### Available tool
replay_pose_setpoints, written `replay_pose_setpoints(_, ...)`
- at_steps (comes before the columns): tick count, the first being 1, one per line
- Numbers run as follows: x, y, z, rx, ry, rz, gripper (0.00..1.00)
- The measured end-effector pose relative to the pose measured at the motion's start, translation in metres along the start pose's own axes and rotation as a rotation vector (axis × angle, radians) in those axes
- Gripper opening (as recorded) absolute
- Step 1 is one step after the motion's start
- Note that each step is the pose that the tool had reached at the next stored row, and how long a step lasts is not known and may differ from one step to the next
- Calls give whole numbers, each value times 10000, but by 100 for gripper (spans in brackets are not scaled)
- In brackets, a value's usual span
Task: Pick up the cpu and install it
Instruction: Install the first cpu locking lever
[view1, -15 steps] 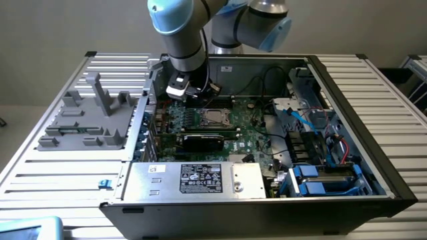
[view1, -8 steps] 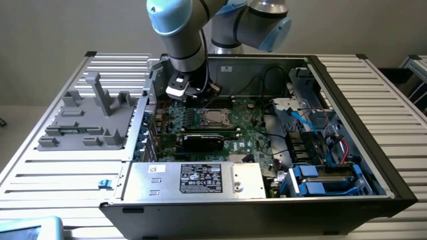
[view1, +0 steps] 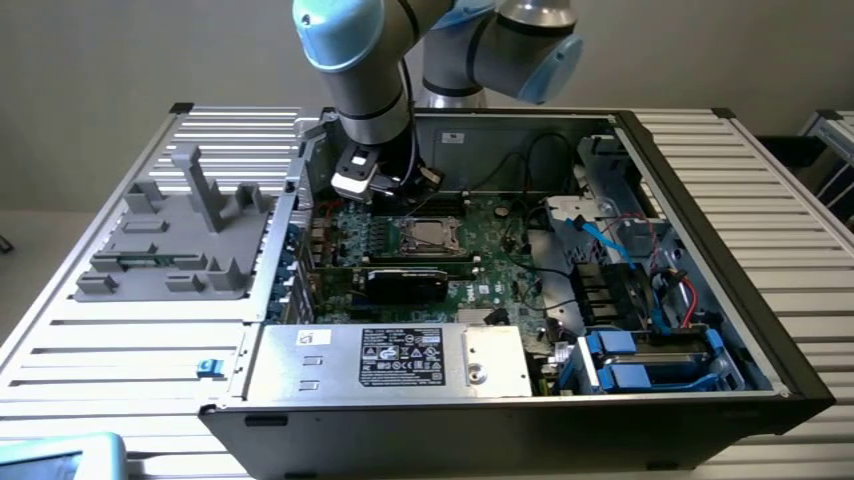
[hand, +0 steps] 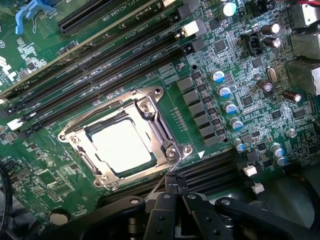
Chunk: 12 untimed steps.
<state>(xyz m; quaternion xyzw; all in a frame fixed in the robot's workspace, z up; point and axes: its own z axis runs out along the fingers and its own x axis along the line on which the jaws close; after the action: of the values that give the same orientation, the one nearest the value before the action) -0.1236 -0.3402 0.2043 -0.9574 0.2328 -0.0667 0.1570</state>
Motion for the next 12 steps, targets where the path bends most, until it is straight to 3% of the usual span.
replay_pose_setpoints(6,-1,4,10,3,0,0,11)
replay_pose_setpoints(12,2,17,25,57,-27,14,11)
